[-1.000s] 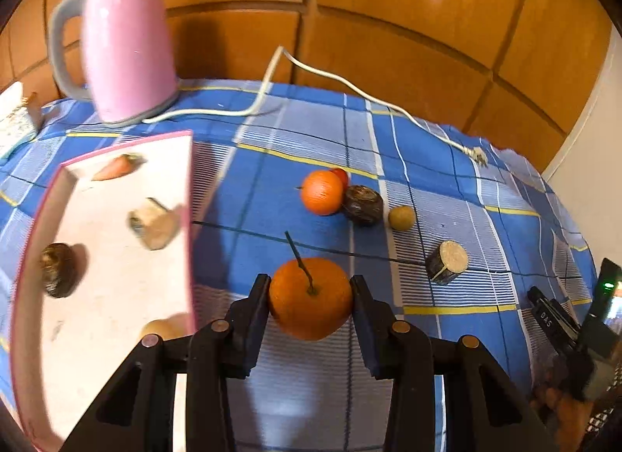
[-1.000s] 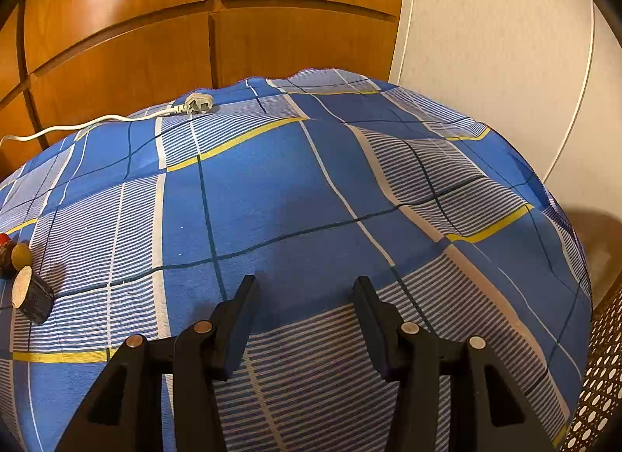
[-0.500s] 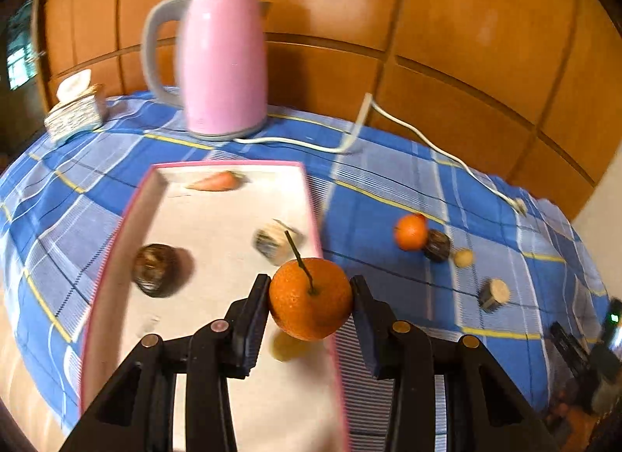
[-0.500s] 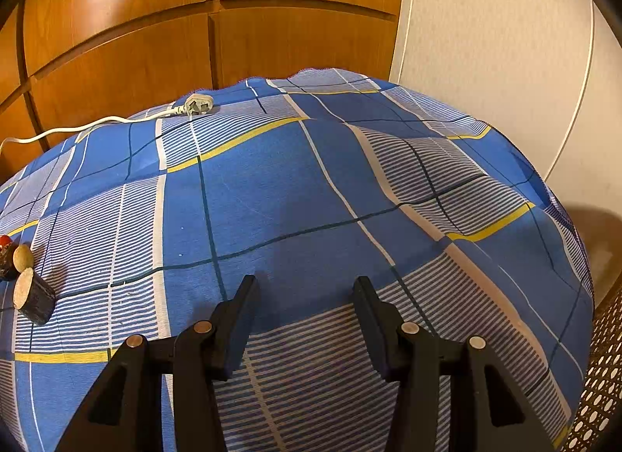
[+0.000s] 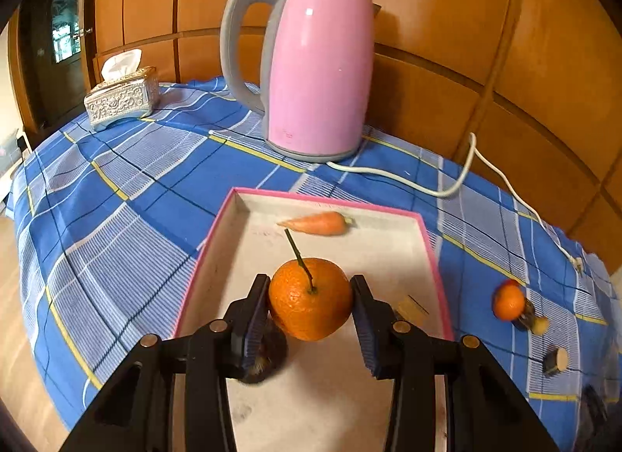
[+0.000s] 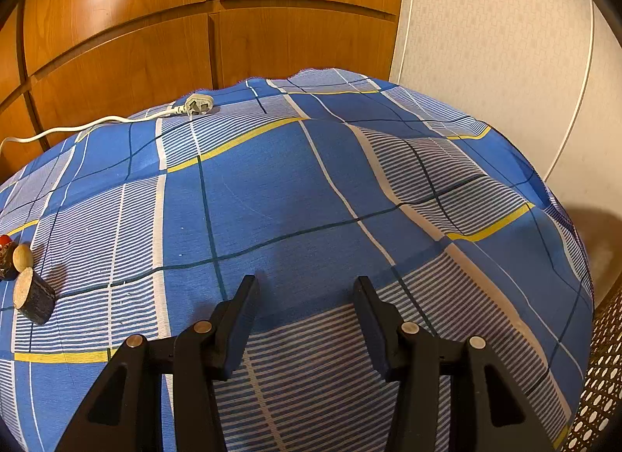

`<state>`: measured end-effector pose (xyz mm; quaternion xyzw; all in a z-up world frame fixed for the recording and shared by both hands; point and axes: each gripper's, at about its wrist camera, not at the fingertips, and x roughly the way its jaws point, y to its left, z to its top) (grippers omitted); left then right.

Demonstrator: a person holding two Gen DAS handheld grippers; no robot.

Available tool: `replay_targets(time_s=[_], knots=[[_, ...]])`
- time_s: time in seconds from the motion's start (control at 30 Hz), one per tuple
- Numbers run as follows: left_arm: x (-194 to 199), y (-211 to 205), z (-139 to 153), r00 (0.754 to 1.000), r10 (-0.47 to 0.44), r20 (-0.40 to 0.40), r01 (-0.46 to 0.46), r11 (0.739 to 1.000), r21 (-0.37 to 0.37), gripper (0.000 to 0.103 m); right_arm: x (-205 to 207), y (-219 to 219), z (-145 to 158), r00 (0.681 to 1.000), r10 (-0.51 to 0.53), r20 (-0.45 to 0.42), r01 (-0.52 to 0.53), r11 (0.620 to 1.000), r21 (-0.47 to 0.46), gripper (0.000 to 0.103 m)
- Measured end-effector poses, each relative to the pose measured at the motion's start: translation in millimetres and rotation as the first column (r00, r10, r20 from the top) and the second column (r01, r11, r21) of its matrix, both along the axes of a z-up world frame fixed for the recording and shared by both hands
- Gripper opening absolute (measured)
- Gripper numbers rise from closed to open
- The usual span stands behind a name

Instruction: Organize fruits

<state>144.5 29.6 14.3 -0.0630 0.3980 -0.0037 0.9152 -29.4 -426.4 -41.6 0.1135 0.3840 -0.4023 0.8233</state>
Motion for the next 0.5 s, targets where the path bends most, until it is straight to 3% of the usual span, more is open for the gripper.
replay_targets(time_s=[0.2,0.5], knots=[[-8,3,3,0.999,0.023,0.030,-0.023,1.000,0.019,0.057,0,0,0,1.000,0.000,0.000,0.000,1.000,0.000,0.051],[-59,11,2,0.992,0.104,0.070,-0.107,0.993,0.041,0.078,0,0,0,1.000,0.000,-0.002,0.000,1.000,-0.003,0.051]])
